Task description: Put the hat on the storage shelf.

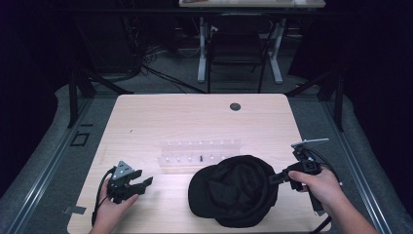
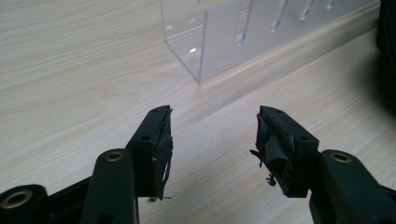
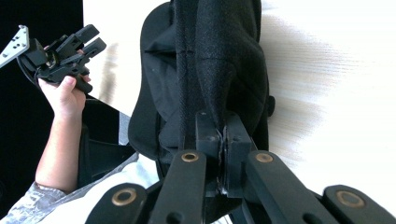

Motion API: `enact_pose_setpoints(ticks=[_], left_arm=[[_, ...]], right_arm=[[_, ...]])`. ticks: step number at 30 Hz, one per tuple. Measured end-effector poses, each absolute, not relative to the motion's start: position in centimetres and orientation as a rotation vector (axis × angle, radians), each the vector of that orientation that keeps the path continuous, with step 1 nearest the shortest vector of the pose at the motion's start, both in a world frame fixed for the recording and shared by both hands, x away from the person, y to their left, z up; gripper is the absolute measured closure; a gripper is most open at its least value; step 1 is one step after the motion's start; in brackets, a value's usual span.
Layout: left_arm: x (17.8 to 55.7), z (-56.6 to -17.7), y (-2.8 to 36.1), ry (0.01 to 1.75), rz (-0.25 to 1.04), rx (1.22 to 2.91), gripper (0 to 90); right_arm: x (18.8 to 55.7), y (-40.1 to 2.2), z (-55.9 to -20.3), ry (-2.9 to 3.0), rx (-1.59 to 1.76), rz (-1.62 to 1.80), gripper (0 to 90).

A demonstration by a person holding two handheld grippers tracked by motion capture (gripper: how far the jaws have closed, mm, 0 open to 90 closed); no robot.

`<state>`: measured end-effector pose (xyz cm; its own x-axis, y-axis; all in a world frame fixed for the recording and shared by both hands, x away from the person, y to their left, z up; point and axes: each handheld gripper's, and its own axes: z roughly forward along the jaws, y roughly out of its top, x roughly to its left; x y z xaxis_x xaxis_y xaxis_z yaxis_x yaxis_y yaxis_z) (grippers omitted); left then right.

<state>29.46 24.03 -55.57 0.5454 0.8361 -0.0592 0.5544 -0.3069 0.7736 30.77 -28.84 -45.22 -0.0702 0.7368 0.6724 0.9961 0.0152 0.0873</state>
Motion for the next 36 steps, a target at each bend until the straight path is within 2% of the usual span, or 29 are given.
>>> enact_pose_setpoints(ticks=[36], left_arm=[[29.5, -55.6, 24.0, 1.121, 0.457, 2.003, 45.9]], right_arm=[[30.8, -26.9, -40.6, -1.768, -1.625, -0.976, 88.1]])
